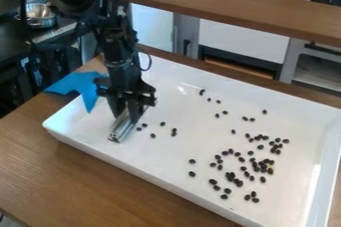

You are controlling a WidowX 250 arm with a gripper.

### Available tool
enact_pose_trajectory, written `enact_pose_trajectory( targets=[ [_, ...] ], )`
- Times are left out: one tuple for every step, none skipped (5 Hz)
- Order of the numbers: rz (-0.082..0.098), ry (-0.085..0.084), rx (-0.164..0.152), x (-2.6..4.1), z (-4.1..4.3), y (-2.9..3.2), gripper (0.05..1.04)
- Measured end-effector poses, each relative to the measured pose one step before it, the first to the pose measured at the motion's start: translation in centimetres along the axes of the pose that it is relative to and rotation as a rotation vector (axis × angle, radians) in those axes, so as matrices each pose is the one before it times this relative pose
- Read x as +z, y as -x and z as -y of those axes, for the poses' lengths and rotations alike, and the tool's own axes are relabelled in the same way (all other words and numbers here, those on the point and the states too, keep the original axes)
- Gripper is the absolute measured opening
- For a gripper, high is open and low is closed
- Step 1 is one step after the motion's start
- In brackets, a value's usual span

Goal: Sweep into pile

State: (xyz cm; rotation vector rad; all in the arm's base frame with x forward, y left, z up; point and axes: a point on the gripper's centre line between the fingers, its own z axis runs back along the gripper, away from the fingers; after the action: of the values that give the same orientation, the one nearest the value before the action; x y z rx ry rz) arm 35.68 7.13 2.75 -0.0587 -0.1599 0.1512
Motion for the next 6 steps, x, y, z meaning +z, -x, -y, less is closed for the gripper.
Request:
enact_pose_trajectory(
  targets=[
    [0.0079,0.0068,-0.0334,0.172,2.175,0.658,0.360],
    [0.0043,-0.0011,-0.0077,-0.572,1.821,0.448,0.360],
    [0.0058,-0.0029,0.0033,-0.122,1.342,0.140,0.360],
    [0.0096,0.0001,-0.0170,-0.218,2.095,0.302,0.360],
    [-0.0066,0.0053,0.0134,-0.103,1.934,0.065,0.360],
    [-0.0096,0.0089,-0.0188,-0.313,2.493,0.536,0.360]
  ],
)
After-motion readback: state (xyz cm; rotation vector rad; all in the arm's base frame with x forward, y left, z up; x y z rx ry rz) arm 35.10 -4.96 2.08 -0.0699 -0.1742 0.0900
